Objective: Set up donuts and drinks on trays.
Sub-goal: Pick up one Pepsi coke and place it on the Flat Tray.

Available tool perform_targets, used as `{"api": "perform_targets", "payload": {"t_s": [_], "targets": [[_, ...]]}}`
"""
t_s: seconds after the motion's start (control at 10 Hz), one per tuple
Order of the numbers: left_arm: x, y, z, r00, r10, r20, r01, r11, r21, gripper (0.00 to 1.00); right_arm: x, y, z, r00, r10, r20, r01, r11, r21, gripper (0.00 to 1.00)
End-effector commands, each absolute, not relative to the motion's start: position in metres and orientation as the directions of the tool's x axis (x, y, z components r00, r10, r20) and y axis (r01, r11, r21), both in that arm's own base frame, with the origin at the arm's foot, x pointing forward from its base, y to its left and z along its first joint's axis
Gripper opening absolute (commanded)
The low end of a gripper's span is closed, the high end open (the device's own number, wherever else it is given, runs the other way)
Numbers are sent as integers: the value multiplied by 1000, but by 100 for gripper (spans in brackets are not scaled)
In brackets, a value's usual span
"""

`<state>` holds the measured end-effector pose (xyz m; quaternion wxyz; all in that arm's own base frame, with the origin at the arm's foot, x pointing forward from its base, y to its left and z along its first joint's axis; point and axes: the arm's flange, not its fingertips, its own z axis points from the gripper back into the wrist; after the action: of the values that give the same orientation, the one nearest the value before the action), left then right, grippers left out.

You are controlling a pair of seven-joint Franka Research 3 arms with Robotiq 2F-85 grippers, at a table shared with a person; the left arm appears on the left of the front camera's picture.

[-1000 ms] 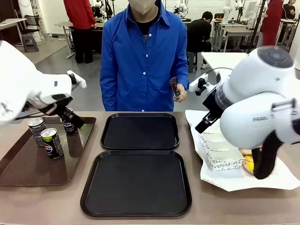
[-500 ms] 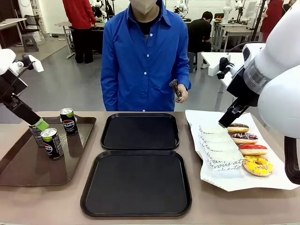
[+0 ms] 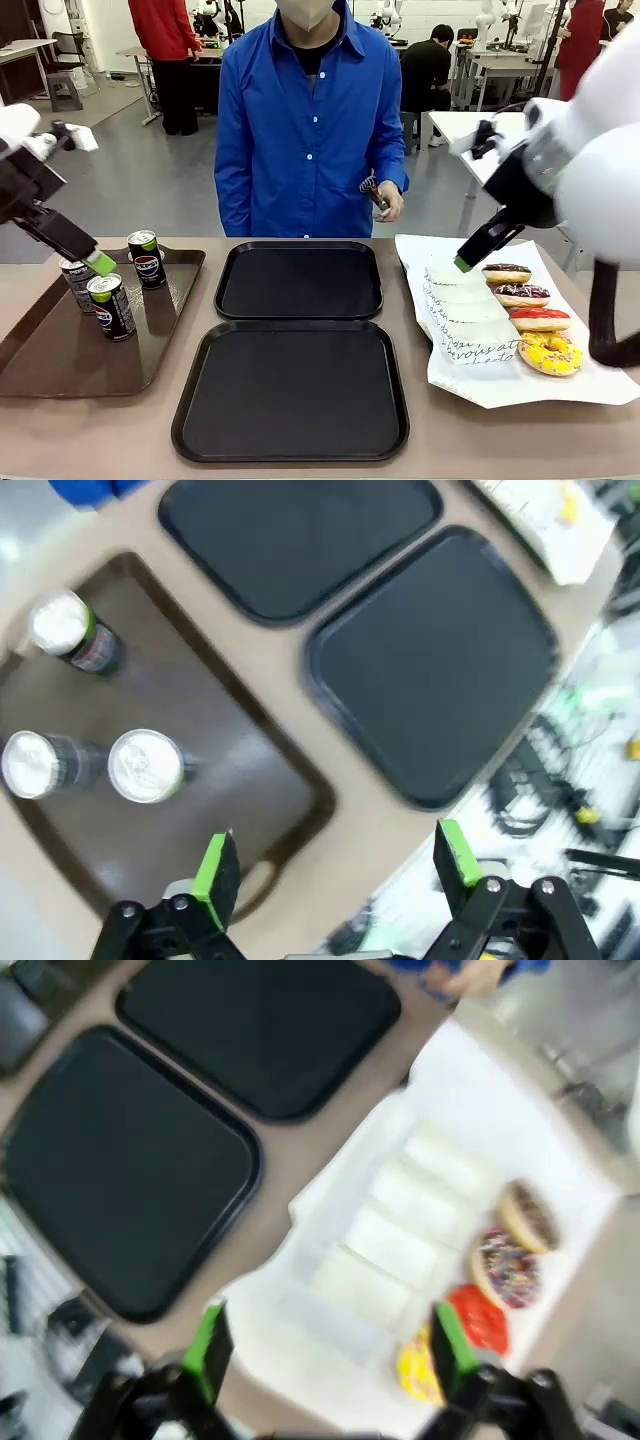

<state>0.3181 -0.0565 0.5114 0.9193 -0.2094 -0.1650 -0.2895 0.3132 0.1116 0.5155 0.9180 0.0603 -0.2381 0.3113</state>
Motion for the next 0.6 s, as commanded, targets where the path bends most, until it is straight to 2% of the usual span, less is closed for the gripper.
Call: {"api": "perform_targets", "payload": {"t_s": [0.0,0.2,0.4,0.5], "targets": [[321,-7,526,959,-48,278,266,481,-835,100,298,12,502,907,-39,419,-326,564,759,100],[326,32,524,988,71,139,101,389,-916,100,290,-55,487,917,-224,329,-244,337,909,100],[334,71,506,991,137,-2,-44,299,-953,100,281,-125,462,923,-316,221,-186,137,973,100],[335,91,493,980,196,-48,-108,309,-945,100,277,-148,451,924,-327,198,-172,106,979,100]]}}
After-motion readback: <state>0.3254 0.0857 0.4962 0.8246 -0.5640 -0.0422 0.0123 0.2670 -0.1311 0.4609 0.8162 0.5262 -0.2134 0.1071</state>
